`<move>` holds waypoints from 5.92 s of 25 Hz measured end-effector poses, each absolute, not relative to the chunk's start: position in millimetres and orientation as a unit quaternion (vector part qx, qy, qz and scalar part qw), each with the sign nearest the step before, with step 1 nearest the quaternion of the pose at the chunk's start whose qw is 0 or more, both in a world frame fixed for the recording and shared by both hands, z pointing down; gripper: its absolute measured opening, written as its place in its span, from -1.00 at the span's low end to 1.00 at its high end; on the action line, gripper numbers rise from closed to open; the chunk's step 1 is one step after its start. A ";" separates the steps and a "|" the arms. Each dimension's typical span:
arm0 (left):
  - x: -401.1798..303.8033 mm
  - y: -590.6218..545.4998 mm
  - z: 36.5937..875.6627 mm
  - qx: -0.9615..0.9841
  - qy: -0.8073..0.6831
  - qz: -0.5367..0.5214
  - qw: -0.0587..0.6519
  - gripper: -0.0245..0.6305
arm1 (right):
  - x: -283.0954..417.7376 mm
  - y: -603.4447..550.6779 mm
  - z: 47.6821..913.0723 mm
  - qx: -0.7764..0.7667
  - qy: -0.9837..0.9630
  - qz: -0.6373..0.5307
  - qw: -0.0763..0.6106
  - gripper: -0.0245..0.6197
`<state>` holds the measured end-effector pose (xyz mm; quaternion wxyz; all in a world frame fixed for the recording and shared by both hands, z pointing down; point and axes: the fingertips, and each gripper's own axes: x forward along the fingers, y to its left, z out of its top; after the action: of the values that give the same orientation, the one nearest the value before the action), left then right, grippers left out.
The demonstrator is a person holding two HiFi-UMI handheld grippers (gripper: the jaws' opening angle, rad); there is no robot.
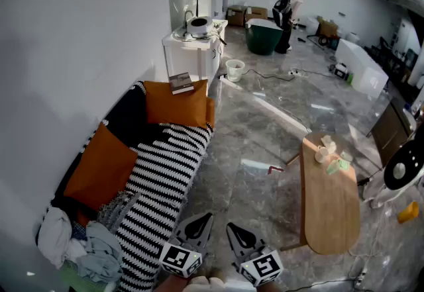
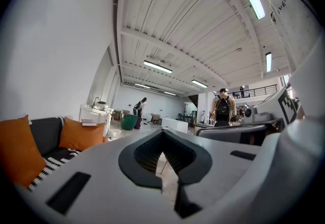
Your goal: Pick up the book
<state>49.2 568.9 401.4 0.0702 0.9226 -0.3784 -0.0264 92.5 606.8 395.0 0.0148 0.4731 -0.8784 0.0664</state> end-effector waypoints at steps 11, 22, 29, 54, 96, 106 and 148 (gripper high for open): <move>84.4 563.7 396.5 0.931 -0.360 -0.031 0.057 -0.86 | 124.0 602.3 397.6 0.490 -0.870 0.060 0.014 -0.88; 112.5 539.0 403.3 0.937 -0.342 -0.040 0.059 -0.86 | 151.2 576.4 401.1 0.508 -0.859 0.065 0.008 -0.88; 129.0 490.7 402.5 0.941 -0.327 -0.049 0.071 -0.86 | 159.9 529.6 398.2 0.506 -0.860 0.064 0.012 -0.88; 159.2 284.1 403.5 0.939 -0.332 -0.061 0.071 -0.86 | 192.3 323.0 408.1 0.505 -0.858 0.096 0.003 -0.88; 103.4 79.2 431.9 0.813 -0.578 -0.018 0.067 -0.86 | 161.3 83.7 440.3 0.283 -0.949 0.136 0.028 -0.88; 73.2 45.8 452.8 0.794 -0.601 -0.009 0.087 -0.86 | 135.5 43.7 457.0 0.271 -0.951 0.143 0.045 -0.88; -25.9 -161.4 558.6 0.783 -0.550 -0.049 0.286 -0.85 | 14.5 -158.9 522.7 0.264 -0.939 0.172 0.139 -0.88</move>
<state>-25.9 -161.4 558.6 0.2863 0.7831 -0.5498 -0.0494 14.5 -158.9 522.7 0.1393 0.2644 -0.9387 0.1721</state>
